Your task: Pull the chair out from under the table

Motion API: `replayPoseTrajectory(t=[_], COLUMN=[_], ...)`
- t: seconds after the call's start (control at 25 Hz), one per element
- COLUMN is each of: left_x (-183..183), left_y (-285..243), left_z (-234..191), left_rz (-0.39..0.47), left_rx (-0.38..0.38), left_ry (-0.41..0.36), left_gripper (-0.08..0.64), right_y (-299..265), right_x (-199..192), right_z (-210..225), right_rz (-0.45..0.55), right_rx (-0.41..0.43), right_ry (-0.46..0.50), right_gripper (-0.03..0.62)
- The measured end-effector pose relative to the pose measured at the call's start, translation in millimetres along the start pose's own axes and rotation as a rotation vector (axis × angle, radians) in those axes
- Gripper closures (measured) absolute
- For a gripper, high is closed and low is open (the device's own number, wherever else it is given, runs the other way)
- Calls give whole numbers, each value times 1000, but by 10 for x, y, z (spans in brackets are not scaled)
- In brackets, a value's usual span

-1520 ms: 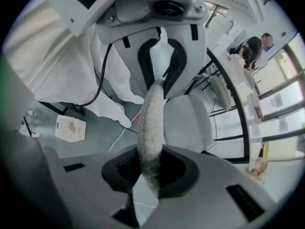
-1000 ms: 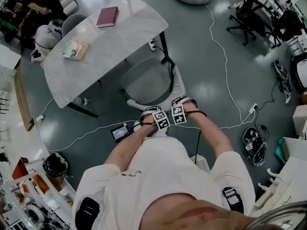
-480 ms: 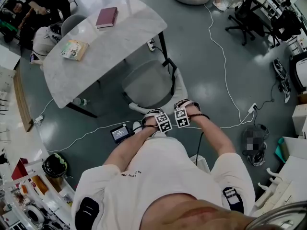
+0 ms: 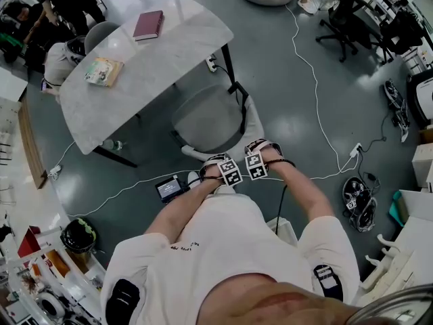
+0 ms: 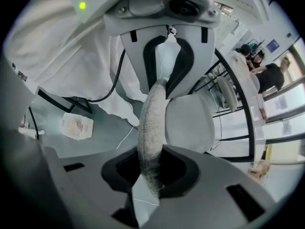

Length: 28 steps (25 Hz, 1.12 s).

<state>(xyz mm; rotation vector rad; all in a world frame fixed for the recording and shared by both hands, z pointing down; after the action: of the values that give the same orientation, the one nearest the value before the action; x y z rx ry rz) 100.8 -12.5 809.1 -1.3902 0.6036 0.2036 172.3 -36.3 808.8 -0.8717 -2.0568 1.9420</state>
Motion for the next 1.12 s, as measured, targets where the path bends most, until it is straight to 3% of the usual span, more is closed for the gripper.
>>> replayPoseTrajectory(t=[0.48,0.88,1.12], left_x=[14,167,196], left_y=[78,339,501], left_z=[-4,-65,-127], left_rz=[1,122,160], left_rx=[-11,-37,-33], left_ry=[1,111,115], left_gripper=[466,443,443], right_y=[33,292,427], right_x=[14,14,90], right_z=[-2,-7,47], right_rz=[-7,52,60], right_rx=[-29,-41,-47], right_ry=[4,-84,-94], right_gripper=[480,426,417])
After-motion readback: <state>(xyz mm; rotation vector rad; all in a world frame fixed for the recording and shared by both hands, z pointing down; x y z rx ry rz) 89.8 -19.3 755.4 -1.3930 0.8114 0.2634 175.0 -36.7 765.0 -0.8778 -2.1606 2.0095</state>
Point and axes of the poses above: the fingertips, and each gripper's own axes: y backward along the fingers, z to its right, x out of its top, the point moved 5 cm from there along y, backward along the fingers, and after that the axes turned 14 degrees about z, right-handed, at the moved point
